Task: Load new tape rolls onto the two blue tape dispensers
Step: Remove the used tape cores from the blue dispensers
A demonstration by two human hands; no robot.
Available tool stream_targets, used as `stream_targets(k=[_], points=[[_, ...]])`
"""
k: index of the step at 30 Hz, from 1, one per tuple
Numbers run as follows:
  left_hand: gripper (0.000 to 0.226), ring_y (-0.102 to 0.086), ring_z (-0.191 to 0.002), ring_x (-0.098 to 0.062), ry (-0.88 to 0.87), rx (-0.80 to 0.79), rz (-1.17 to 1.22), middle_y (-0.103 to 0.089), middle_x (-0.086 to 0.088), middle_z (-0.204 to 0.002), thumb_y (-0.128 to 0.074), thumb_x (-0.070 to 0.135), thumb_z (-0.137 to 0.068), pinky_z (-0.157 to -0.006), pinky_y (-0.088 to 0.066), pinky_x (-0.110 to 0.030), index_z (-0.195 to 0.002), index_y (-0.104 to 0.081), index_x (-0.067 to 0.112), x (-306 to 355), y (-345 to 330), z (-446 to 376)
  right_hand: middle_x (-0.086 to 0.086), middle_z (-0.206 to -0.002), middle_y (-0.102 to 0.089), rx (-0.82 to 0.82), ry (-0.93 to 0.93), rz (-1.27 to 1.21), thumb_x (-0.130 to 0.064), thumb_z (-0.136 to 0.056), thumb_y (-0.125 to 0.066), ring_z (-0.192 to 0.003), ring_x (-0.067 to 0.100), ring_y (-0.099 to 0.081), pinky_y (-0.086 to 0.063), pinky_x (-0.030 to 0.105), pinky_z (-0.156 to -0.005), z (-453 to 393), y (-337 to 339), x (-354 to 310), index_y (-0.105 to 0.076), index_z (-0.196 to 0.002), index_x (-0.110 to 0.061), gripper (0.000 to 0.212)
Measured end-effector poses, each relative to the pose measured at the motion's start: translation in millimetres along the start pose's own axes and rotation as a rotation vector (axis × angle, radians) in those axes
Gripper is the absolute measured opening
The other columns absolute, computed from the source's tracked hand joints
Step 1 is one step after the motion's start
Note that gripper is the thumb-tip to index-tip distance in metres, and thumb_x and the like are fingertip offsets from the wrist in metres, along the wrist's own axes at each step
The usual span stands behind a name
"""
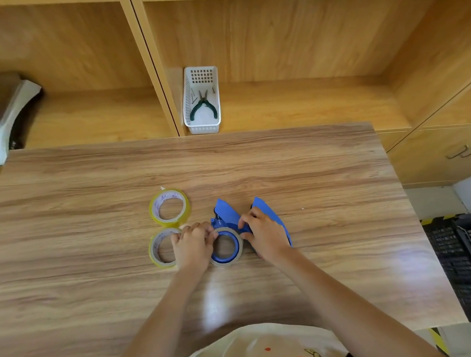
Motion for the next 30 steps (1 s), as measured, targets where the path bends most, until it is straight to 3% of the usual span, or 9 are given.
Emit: stream_targets(k=[4, 9, 12, 18, 23, 27, 30], points=[[0.012, -0.058, -0.094, -0.02, -0.035, 0.054, 0.014, -0.069, 0.009, -0.085, -0.06, 0.039, -0.089, -0.076, -0.026, -0.035, -0.086, -0.067, 0.029, 4, 8, 3, -0.005, -0.114, -0.056, 0.002, 0.021, 0.005, -0.034, -0.095, -0.062, -0.1, 0.017, -0.06, -0.037, 0.029, -0.065, 5, 1, -6, -0.06, -0.118, -0.024, 0.025], [0.005, -0.06, -0.086, -0.021, -0.073, 0.158, 0.017, -0.067, 0.01, -0.078, -0.066, 0.034, -0.087, -0.069, -0.019, -0.031, -0.083, -0.066, 0.03, 2, 21, 18, -0.004, -0.105, -0.061, 0.01, 0.117, -0.045, -0.026, -0.097, -0.06, -0.093, 0.016, -0.062, -0.043, 0.031, -0.063, 13, 3, -16, -0.048, -0.137, -0.026, 0.042], [0.002, -0.061, -0.087, -0.021, -0.064, 0.196, 0.021, -0.068, 0.01, -0.083, -0.065, 0.034, -0.087, -0.072, -0.024, -0.034, -0.088, -0.067, 0.033, -9, 26, 31, -0.003, -0.101, -0.06, -0.011, 0.179, -0.064, -0.025, -0.097, -0.058, -0.091, 0.017, -0.061, -0.049, 0.035, -0.063, 20, 2, -24, -0.048, -0.138, -0.027, 0.042], [0.03, -0.065, -0.091, -0.017, -0.037, 0.257, 0.011, -0.071, 0.011, -0.096, -0.047, 0.043, -0.086, -0.073, -0.029, -0.034, -0.107, -0.067, 0.037, -39, 31, 72, 0.0, -0.108, -0.06, -0.096, 0.302, 0.003, -0.025, -0.097, -0.056, -0.098, 0.022, -0.061, -0.05, 0.04, -0.064, 37, -14, -46, -0.045, -0.139, -0.027, 0.043], [0.033, -0.066, -0.081, -0.023, 0.026, 0.241, -0.031, -0.069, 0.006, -0.087, -0.042, 0.044, -0.087, -0.071, -0.029, -0.035, -0.105, -0.067, 0.033, -60, 26, 105, -0.002, -0.122, -0.061, -0.195, 0.379, 0.043, -0.022, -0.096, -0.055, -0.104, 0.026, -0.064, -0.053, 0.041, -0.07, 50, -34, -59, -0.042, -0.143, -0.031, 0.05], [0.03, -0.066, -0.083, -0.018, 0.06, 0.183, -0.054, -0.067, 0.009, -0.091, -0.043, 0.04, -0.087, -0.072, -0.032, -0.036, -0.107, -0.065, 0.036, -79, 15, 121, 0.002, -0.133, -0.058, -0.297, 0.424, 0.047, -0.018, -0.095, -0.057, -0.114, 0.03, -0.061, -0.054, 0.047, -0.082, 55, -52, -67, -0.039, -0.147, -0.03, 0.057], [0.033, -0.067, -0.078, -0.02, 0.077, 0.153, -0.072, -0.066, 0.009, -0.087, -0.038, 0.04, -0.088, -0.071, -0.035, -0.036, -0.107, -0.065, 0.037, -86, 10, 129, 0.005, -0.133, -0.058, -0.328, 0.463, 0.077, -0.017, -0.096, -0.055, -0.116, 0.031, -0.059, -0.052, 0.048, -0.085, 57, -61, -69, -0.037, -0.148, -0.029, 0.057]])
Point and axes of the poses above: each hand's wrist, its own z-axis away from the middle knuckle, its own y-axis out of the back of the hand, x = y × z, the point moved 1 cm from there along -z, towards the middle knuckle
